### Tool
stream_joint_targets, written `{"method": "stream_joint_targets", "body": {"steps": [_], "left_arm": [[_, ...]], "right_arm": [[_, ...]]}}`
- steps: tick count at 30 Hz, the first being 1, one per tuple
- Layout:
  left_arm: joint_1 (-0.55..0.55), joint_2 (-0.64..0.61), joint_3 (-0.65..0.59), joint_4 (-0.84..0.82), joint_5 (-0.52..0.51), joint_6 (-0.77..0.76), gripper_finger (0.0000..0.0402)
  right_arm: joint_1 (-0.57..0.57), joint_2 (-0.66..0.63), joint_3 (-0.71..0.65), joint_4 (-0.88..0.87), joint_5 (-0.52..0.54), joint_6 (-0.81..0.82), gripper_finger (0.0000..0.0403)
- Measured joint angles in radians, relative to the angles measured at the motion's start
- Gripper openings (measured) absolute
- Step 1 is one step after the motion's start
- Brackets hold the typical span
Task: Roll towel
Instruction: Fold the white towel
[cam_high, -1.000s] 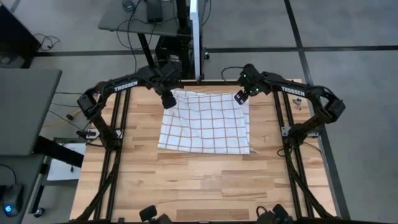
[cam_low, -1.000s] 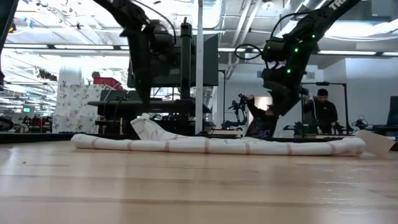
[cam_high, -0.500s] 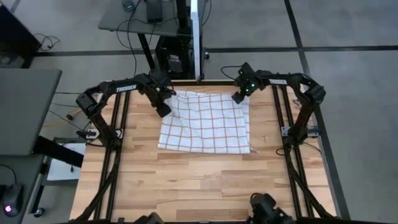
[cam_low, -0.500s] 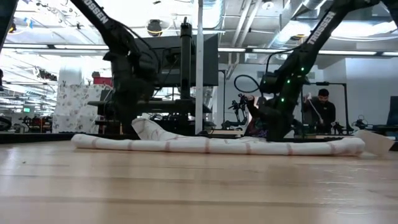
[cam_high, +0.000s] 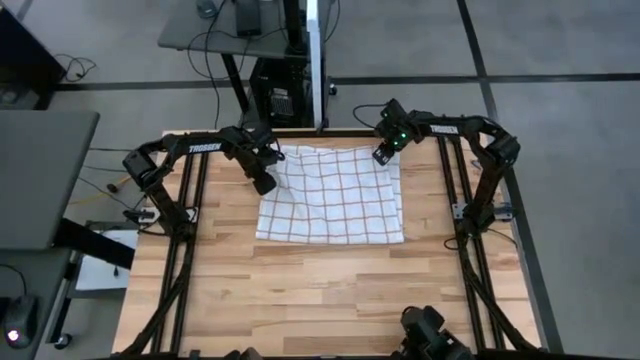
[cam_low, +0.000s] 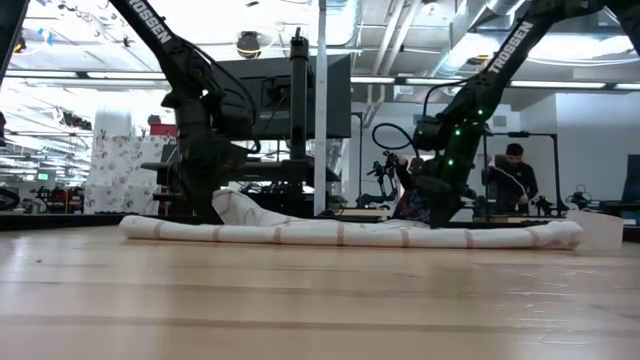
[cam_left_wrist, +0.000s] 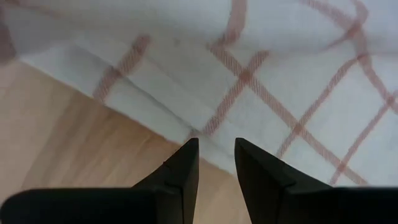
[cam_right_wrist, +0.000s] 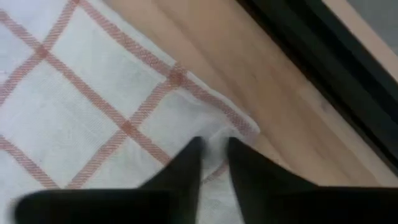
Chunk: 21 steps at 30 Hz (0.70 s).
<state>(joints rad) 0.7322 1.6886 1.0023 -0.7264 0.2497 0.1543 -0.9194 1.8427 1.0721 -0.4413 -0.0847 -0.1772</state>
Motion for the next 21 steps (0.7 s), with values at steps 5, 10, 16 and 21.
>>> {"method": "stream_joint_targets", "body": {"steps": [5, 10, 16, 21], "left_arm": [[0.000, 0.000, 0.000, 0.015, 0.000, -0.002, 0.0088], [0.000, 0.000, 0.000, 0.015, 0.000, -0.002, 0.0088], [0.000, 0.000, 0.000, 0.034, 0.000, -0.001, 0.0088], [0.000, 0.000, 0.000, 0.048, -0.001, 0.009, 0.0088]], "right_arm": [[-0.007, 0.008, 0.001, 0.003, -0.003, 0.077, 0.0028], [-0.017, 0.009, 0.001, 0.010, -0.007, 0.122, 0.0067], [-0.020, 0.010, 0.001, 0.012, -0.007, 0.125, 0.0124], [-0.020, 0.010, 0.000, 0.015, -0.005, 0.119, 0.0132]]}}
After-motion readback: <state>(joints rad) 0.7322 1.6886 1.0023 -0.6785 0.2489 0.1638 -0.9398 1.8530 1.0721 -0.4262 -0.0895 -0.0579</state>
